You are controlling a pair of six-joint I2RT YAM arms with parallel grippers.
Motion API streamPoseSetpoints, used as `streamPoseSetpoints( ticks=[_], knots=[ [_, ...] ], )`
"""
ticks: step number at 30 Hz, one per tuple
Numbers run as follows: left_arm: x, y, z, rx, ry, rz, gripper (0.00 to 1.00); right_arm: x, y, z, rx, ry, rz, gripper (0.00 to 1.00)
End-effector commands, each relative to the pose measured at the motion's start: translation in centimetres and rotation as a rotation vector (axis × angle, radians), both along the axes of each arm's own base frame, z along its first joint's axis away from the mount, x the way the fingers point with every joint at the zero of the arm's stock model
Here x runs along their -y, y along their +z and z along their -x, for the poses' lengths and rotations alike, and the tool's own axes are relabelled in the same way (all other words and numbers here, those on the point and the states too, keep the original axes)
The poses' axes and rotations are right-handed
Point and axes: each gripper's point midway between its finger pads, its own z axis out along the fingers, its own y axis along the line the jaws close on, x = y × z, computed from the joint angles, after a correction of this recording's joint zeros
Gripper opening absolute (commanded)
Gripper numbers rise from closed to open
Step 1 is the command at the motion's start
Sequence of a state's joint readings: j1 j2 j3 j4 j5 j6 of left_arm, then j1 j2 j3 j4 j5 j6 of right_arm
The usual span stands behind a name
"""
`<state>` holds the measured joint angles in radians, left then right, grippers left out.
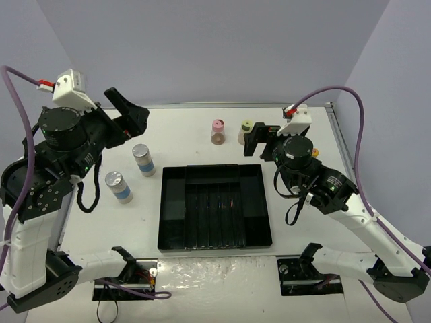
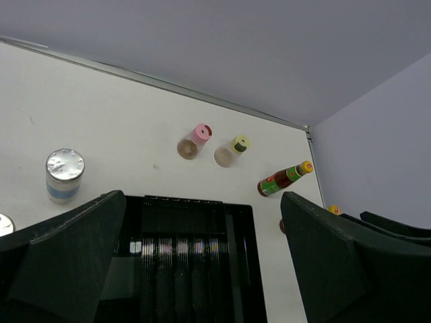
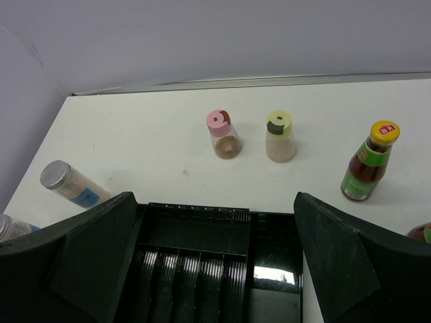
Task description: Organize the condiment bottles
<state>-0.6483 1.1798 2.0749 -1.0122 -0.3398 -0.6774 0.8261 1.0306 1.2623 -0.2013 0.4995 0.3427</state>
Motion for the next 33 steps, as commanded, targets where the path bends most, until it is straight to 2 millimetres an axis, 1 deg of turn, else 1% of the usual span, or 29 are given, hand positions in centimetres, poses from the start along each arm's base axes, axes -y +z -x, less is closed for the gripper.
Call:
streamPoseSetpoints(
  ticks=[1, 3, 8, 11, 13, 17, 19, 25, 27, 29, 31, 33],
  knots=[
    [0.7, -0.3, -0.3, -0.003, -0.003, 0.056, 0.97, 0.8, 2.9, -0.2, 0.048, -0.052, -0.049, 1.0],
    [1.1, -0.8, -0.5, -0.015, -0.017, 0.046, 0.97, 1.0, 2.8, -0.5, 0.041, -0.069, -0.028, 1.0],
    [1.0, -1.0, -0.5, -0.005, -0.013, 0.047, 0.97, 1.2, 1.8, -1.1, 0.017, -0.106, 0.016, 1.0],
    [0.2, -0.8, -0.5, 0.021, 0.021, 0.061, 0.97, 1.2, 1.5, -1.2, 0.01, -0.116, 0.022, 1.0],
    [0.5, -0.9, -0.3, 0.025, 0.003, 0.072, 0.97, 1.3, 1.3, -1.3, 0.007, -0.125, 0.025, 1.0],
    [1.5, -1.7, -1.2, -0.003, -0.013, 0.062, 0.97, 1.3, 0.9, -1.3, 0.002, -0.126, 0.029, 1.0],
    [1.9, -2.0, -1.3, -0.025, -0.025, 0.048, 0.97, 1.5, 0.7, -1.4, 0.0, -0.136, 0.032, 1.0],
    [1.0, -0.8, -0.2, 0.024, -0.028, 0.068, 0.97, 1.4, 0.1, -1.8, -0.015, -0.14, 0.035, 1.0],
    [1.1, -0.4, -0.4, 0.034, -0.03, 0.07, 0.97, 1.4, 0.1, -1.8, -0.015, -0.141, 0.036, 1.0],
    [1.3, -0.5, -0.7, 0.027, -0.027, 0.061, 0.97, 1.5, 0.1, -1.8, -0.014, -0.142, 0.034, 1.0],
    [2.0, -0.8, -1.1, 0.011, -0.046, 0.057, 0.97, 1.7, 0.1, -1.9, -0.013, -0.148, 0.033, 1.0],
    [2.3, -0.8, -1.3, 0.013, -0.052, 0.061, 0.97, 1.7, 0.1, -2.0, -0.016, -0.152, 0.035, 1.0]
  ],
)
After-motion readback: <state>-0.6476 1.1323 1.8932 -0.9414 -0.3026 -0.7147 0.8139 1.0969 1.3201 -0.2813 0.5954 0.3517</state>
